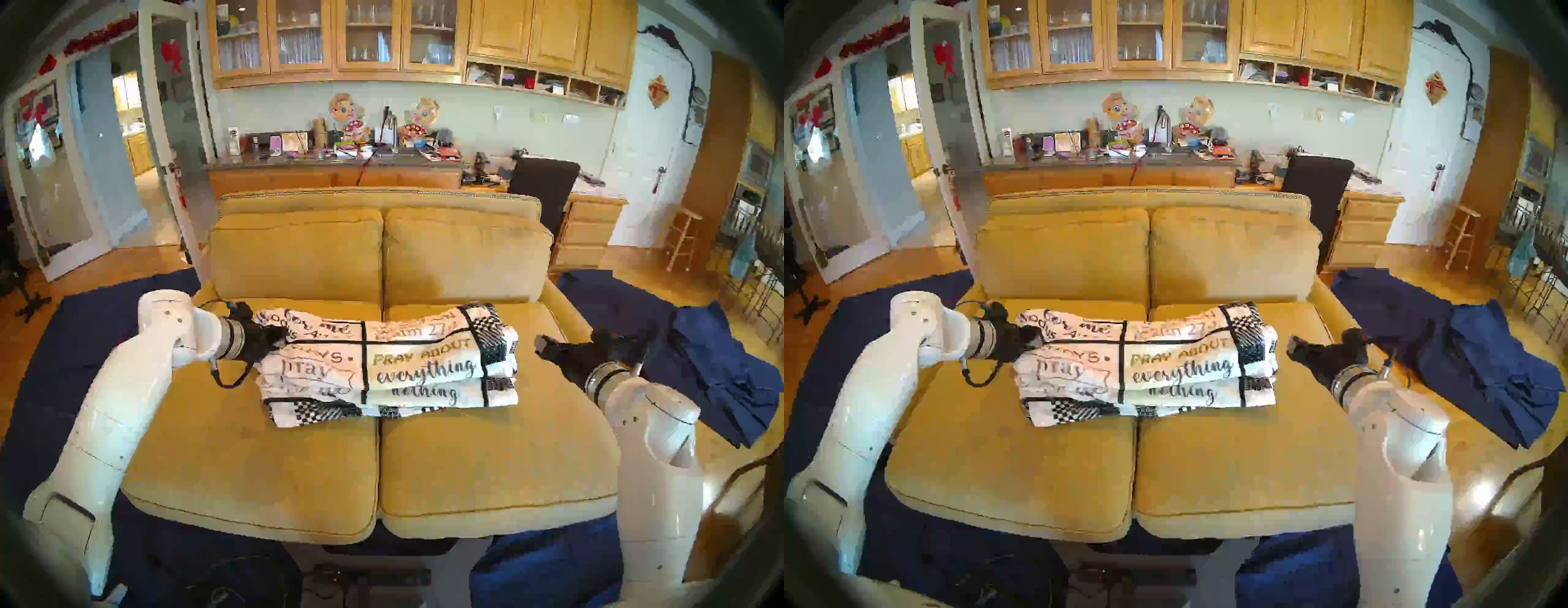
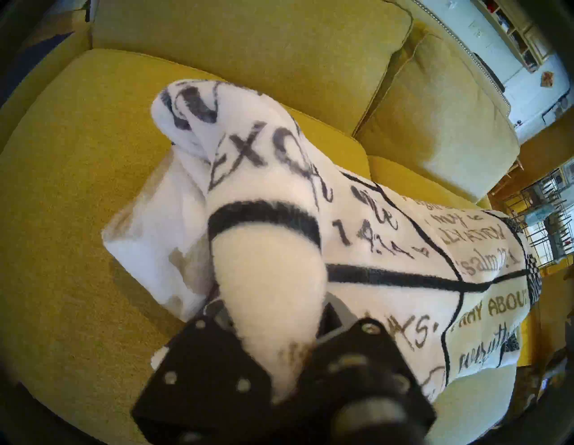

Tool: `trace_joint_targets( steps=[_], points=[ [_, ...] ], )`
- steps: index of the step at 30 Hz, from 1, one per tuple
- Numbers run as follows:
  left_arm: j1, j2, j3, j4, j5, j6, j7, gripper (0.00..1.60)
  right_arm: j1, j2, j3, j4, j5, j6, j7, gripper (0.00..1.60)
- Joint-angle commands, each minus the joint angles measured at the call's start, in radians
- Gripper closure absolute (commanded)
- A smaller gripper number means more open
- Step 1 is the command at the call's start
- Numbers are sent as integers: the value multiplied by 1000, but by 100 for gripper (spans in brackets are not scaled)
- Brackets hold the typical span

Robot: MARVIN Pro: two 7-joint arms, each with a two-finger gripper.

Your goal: Fold the blanket in half twice

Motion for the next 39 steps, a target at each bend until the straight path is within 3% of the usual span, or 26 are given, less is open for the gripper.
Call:
trace_joint_targets(
  steps=[1,10,19,30,39],
  points=[
    [-29,7,-15,-19,-2,-2,-6,160,123,118,19,89,54,-28,84,0],
    [-27,6,-15,-18,3,-3,-8,160,170,186,9,201,104,-15,163,0],
    [-24,5,-15,-17,8,-3,-10,160,254,279,-51,352,144,2,232,0],
    [-21,4,-14,-16,13,-4,-13,160,343,319,-123,496,176,4,271,0],
    [-20,4,-15,-16,17,-4,-15,160,417,308,-211,570,197,-1,312,0]
  ],
)
